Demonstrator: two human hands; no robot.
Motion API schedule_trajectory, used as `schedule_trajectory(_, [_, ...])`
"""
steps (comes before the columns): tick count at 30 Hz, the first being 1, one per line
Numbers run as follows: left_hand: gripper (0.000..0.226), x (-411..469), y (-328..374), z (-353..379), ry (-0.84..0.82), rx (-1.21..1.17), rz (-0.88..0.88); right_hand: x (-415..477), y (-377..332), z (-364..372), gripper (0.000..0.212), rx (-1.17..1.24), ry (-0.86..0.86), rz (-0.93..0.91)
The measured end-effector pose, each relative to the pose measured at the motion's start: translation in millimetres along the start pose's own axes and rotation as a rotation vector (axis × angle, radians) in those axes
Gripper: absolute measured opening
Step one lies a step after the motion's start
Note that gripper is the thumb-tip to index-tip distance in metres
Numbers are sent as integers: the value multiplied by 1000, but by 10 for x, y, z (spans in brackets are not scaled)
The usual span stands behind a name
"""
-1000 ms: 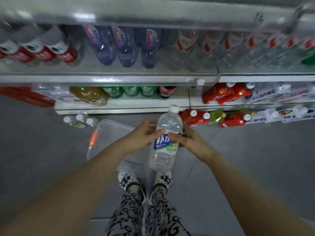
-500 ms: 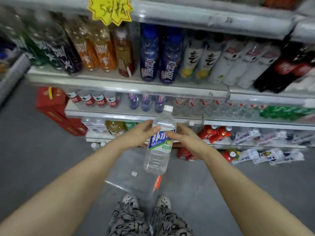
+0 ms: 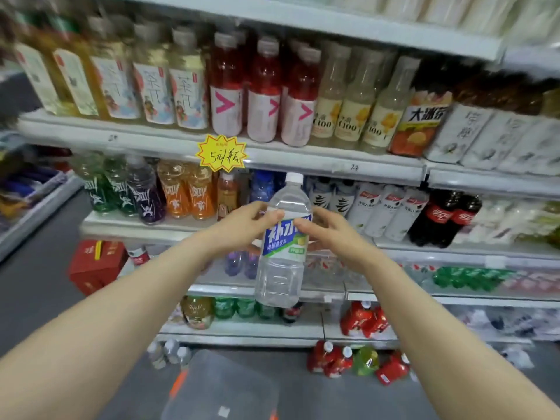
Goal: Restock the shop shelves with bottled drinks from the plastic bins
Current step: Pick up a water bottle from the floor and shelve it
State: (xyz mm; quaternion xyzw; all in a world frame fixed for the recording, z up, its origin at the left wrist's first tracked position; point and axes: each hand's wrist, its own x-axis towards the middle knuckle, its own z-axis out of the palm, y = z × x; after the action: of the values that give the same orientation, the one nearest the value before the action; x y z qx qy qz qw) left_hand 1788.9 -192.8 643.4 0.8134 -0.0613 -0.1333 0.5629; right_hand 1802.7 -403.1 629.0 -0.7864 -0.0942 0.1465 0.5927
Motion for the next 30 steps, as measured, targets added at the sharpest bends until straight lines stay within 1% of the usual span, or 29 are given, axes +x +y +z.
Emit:
schedule_trajectory(4, [31, 17, 413, -235, 39, 21, 86, 61, -489, -89, 41, 8, 23, -74])
schedule_trajectory(7, [25, 31, 728, -402, 46, 8, 134, 62, -897, -150, 32, -30, 50, -128])
schedule_trajectory(10, [36, 59, 1062, -575, 60, 35, 194, 73, -1261, -251, 29, -83, 91, -185])
schedule_trajectory(13, [41, 96, 1378, -717, 59, 48, 255, 91, -1598, -371, 23, -129, 129, -247])
schedule_trajectory(16, [41, 170, 1693, -824, 92, 91, 299, 151, -1904, -505, 37, -149, 165, -290])
schedule_trajectory(21, [41, 362, 2166, -953, 154, 97, 371, 282, -2368, -773, 41, -155, 177, -347])
schedule_trajectory(23, [44, 444, 2336, -1013, 175, 124, 398, 325, -2547, -882, 51, -163, 155, -371])
schedule_trajectory(25, [48, 516, 2506, -1069, 197, 139, 421, 378, -2719, -992, 60, -230, 167, -421])
schedule_trajectory(28, [44, 566, 2791, -1151, 207, 111, 449, 482, -2985, -1161, 65, -282, 157, -486])
schedule_trajectory(30, [46, 611, 2979, -1231, 216, 122, 494, 547, -3178, -1249, 67, -302, 154, -519])
